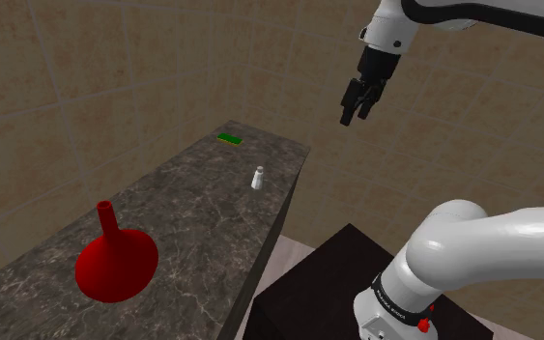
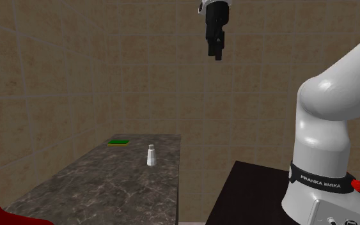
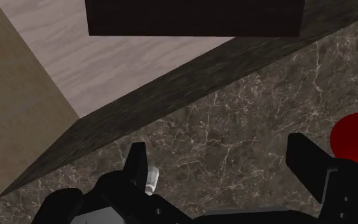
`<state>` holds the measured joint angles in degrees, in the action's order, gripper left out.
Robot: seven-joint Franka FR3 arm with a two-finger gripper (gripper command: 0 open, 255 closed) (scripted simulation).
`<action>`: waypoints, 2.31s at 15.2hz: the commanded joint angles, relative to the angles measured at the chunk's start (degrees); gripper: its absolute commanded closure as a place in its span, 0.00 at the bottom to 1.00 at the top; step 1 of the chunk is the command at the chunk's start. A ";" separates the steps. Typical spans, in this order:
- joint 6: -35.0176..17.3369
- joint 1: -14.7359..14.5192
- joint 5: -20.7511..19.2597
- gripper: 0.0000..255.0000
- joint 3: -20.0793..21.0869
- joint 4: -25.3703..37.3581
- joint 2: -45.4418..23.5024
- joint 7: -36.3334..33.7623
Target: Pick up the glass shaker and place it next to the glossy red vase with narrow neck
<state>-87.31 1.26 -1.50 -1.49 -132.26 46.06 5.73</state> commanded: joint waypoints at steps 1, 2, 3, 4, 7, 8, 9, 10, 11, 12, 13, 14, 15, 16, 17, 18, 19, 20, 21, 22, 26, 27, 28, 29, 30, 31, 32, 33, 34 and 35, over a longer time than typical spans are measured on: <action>0.00 0.00 0.00 0.00 0.00 0.00 0.00 0.00; -1.90 0.07 -0.09 0.00 -0.33 -0.70 -1.21 0.20; -3.79 0.14 -0.16 0.00 -0.65 -1.33 -2.48 0.39; -5.68 0.20 -0.22 0.00 -0.98 -1.88 -3.84 0.60; -11.27 0.37 -0.33 0.00 -1.95 -3.04 -8.31 1.23; -13.11 0.42 -0.33 0.00 -2.27 -3.27 -9.93 1.46; -14.92 0.45 -0.31 0.00 -2.59 -3.42 -11.61 1.69; -16.71 0.48 -0.27 0.00 -2.92 -3.48 -13.35 1.93; -18.47 0.49 -0.21 0.00 -3.24 -3.47 -15.14 2.17; -20.20 0.50 -0.13 0.00 -3.56 -3.37 -16.99 2.43; -21.89 0.51 -0.01 0.00 -3.88 -3.19 -18.88 2.70; -23.54 0.51 0.13 0.00 -4.19 -2.93 -20.82 2.99; -25.16 0.49 0.30 0.00 -4.50 -2.60 -22.80 3.29; -26.73 0.48 0.51 0.00 -4.81 -2.18 -24.81 3.61; -28.24 0.45 0.75 0.00 -5.11 -1.68 -26.86 3.94; -29.71 0.43 1.04 0.00 -5.40 -1.10 -28.94 4.29; -31.12 0.40 1.36 0.00 -5.68 -0.44 -31.05 4.67; -32.47 0.38 1.72 0.00 -5.95 0.29 -33.18 5.06; -33.76 0.37 2.12 0.00 -6.19 1.11 -35.33 5.48; -34.99 0.36 2.57 0.00 -6.43 2.00 -37.50 5.91; -39.23 0.49 4.70 0.00 -7.11 6.32 -46.33 7.81; -40.11 0.58 5.31 0.00 -7.21 7.59 -48.56 8.31; -40.91 0.70 5.93 0.00 -7.26 8.93 -50.80 8.81; -41.65 0.84 6.56 0.00 -7.29 10.35 -53.04 9.30; -42.31 1.01 7.20 0.00 -7.28 11.84 -55.28 9.79; -42.90 1.22 7.83 0.00 -7.23 13.41 -57.53 10.26; -43.41 1.46 8.44 0.00 -7.14 15.06 -59.79 10.71; -43.86 1.73 9.03 0.00 -7.03 16.78 -62.04 11.13; -44.23 2.01 9.60 0.00 -6.89 18.58 -64.30 11.52; -44.53 2.32 10.13 0.00 -6.74 20.47 -66.57 11.89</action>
<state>-131.66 3.47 8.08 -8.46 -113.96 -18.11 17.53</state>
